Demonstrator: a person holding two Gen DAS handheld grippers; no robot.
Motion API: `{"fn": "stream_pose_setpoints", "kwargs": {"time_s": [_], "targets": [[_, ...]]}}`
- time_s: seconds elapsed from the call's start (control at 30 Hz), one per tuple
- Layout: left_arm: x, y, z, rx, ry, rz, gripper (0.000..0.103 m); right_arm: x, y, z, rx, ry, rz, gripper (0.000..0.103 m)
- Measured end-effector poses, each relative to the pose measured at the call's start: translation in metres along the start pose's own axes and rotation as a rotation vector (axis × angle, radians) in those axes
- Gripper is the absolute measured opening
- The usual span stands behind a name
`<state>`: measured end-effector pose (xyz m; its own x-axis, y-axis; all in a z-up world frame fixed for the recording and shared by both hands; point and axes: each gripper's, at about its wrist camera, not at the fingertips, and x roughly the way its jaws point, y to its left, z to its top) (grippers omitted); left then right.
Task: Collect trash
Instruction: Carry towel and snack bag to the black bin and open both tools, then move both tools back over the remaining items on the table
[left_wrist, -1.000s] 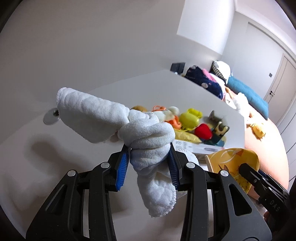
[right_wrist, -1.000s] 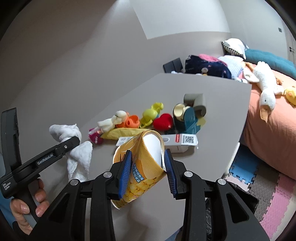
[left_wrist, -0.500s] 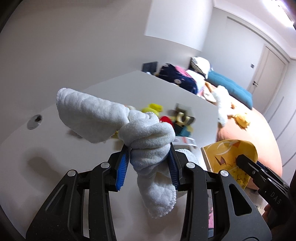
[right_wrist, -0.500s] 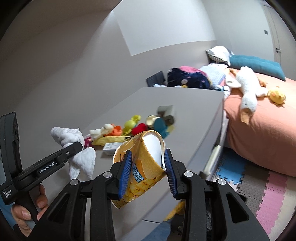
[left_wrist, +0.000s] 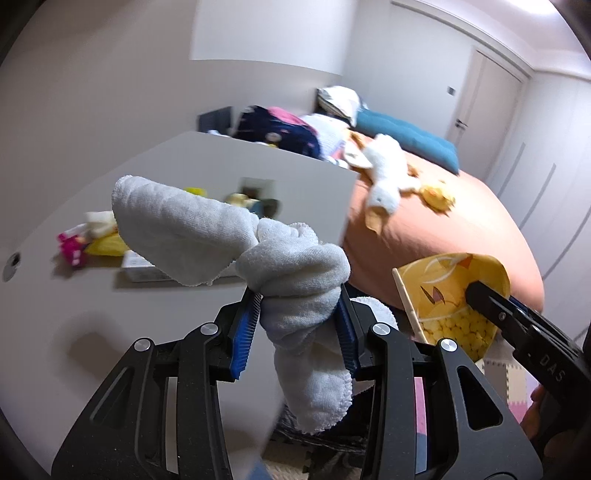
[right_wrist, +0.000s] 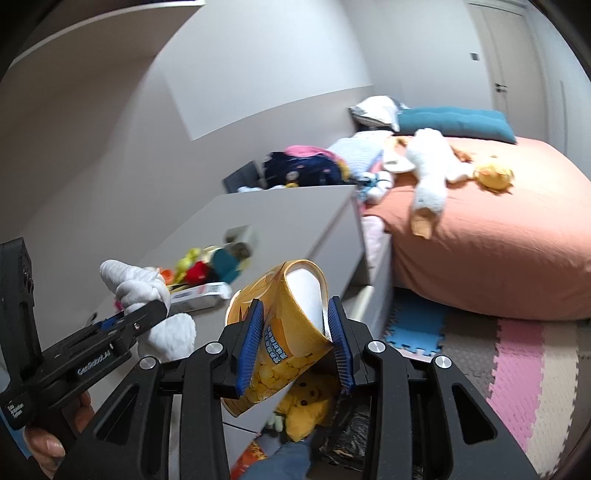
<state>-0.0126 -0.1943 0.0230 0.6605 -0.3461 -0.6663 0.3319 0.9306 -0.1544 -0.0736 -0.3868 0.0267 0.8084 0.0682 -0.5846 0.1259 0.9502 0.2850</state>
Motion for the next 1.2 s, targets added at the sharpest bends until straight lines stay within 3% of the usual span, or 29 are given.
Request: {"fn": "stream_pose_setpoints", "kwargs": {"time_s": [0.17, 0.27, 0.3, 0.33, 0.37, 0.4, 0.53, 0.77, 1.2], "targets": [[0.018, -0.038, -0.002, 0.084, 0.037, -0.052, 0.039, -0.008, -0.035, 0.0, 0.059, -0.006, -0.057, 0.038], [0.03, -0.059, -0.004, 0.136, 0.065, -0.081, 0.046, -0.008, -0.054, 0.001, 0.093, -0.003, -0.094, 0.04], [0.034, -0.063, -0.005, 0.149, 0.074, -0.085, 0.061, -0.009, -0.058, 0.001, 0.1, -0.003, -0.107, 0.045], [0.038, -0.069, -0.005, 0.163, 0.075, -0.086, 0.082, -0.011, -0.065, 0.001, 0.119, -0.014, -0.132, 0.059], [0.039, -0.076, -0.006, 0.181, 0.064, -0.082, 0.091, -0.015, -0.072, 0.001, 0.141, -0.031, -0.157, 0.068], [0.039, -0.081, -0.007, 0.201, 0.056, -0.077, 0.096, -0.016, -0.078, 0.002, 0.154, -0.038, -0.171, 0.069], [0.045, -0.098, -0.009, 0.261, 0.057, -0.08, 0.096, -0.024, -0.097, 0.004, 0.192, -0.066, -0.222, 0.071], [0.051, -0.101, -0.009, 0.251, 0.08, -0.095, 0.096, -0.024, -0.105, 0.004, 0.202, -0.075, -0.225, 0.073], [0.043, -0.075, -0.003, 0.205, 0.062, -0.056, 0.096, -0.004, -0.077, 0.008, 0.143, -0.043, -0.188, 0.073]]}}
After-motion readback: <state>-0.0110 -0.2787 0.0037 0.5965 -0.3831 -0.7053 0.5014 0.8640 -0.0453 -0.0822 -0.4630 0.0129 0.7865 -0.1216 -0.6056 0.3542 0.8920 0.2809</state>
